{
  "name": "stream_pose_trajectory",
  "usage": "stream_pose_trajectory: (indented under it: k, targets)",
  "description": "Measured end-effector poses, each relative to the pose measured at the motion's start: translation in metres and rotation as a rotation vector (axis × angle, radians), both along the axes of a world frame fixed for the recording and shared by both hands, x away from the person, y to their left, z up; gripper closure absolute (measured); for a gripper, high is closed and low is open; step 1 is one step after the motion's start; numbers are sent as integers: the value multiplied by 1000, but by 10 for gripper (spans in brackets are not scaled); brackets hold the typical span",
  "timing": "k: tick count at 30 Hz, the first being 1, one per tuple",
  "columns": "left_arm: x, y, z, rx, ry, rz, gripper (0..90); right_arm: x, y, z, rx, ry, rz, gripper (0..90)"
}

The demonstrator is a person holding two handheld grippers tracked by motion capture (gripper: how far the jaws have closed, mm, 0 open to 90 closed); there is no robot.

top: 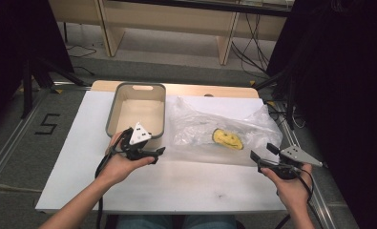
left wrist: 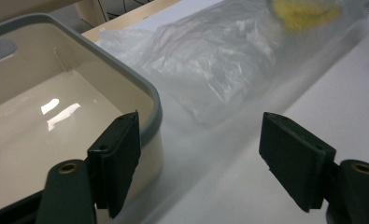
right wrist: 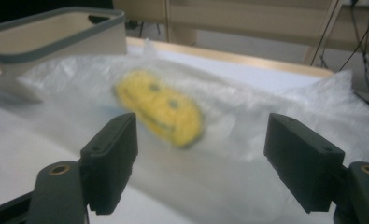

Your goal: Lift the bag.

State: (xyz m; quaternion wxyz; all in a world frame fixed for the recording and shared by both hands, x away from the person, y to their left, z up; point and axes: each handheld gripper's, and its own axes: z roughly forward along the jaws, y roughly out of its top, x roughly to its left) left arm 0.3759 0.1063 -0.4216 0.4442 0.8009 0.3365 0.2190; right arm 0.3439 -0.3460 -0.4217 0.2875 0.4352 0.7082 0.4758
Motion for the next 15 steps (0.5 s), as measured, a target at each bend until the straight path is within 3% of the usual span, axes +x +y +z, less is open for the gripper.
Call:
stream_pose_trajectory:
  k: [6, 15]
  targets:
    - [-23, 12, -15, 14, -16, -11, 283, -15, 5, -12, -8, 22, 18, 270]
    - [-25, 22, -19, -14, 5, 8, 258, -18, 3, -13, -3, 2, 16, 273]
